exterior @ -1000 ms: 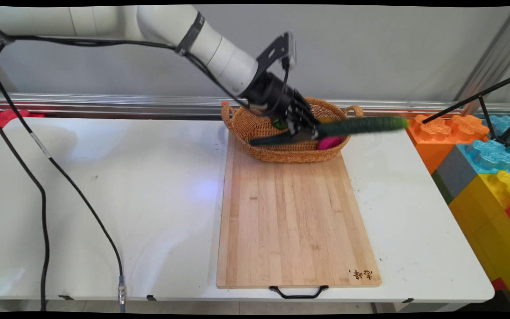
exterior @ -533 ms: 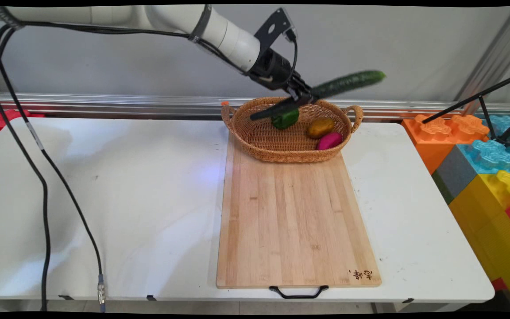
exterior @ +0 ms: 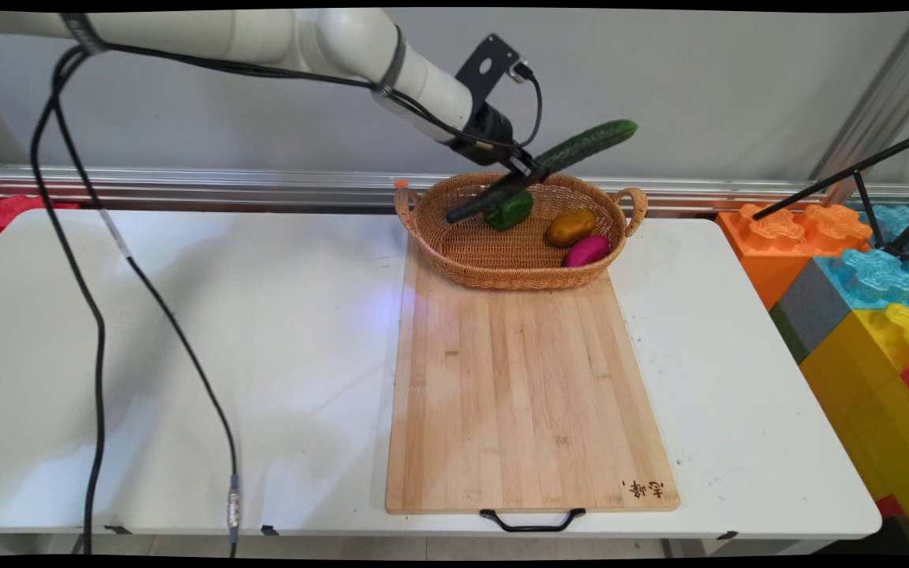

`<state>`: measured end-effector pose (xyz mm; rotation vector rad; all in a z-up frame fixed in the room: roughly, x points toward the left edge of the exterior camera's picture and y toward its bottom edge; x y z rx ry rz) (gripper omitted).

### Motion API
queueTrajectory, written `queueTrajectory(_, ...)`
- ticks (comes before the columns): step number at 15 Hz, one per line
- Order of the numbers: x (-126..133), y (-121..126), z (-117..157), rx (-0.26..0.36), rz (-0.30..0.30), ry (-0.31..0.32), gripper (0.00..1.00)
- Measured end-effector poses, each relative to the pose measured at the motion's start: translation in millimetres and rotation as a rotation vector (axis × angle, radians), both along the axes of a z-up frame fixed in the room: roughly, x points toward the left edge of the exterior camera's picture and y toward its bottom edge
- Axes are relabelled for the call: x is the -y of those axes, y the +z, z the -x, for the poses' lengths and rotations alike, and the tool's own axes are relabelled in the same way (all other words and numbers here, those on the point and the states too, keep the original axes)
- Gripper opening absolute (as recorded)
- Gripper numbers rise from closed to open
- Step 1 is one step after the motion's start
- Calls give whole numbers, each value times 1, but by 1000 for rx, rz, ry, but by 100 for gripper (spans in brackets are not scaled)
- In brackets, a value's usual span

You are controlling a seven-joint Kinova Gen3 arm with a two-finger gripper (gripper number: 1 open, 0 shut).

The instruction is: Place the picked object in the vegetable basket

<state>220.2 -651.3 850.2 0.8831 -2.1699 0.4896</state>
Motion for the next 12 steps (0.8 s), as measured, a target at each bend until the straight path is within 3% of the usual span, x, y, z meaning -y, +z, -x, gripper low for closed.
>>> queueTrajectory(4,6,-18,13,-18,-59,57,0)
queueTrajectory(9,12,-31,20,-13,-89,110,0)
queueTrajectory(10,13,-32,21,-12,-92,115,100)
queueTrajectory(12,13,-33,24,-10,-97,121,100)
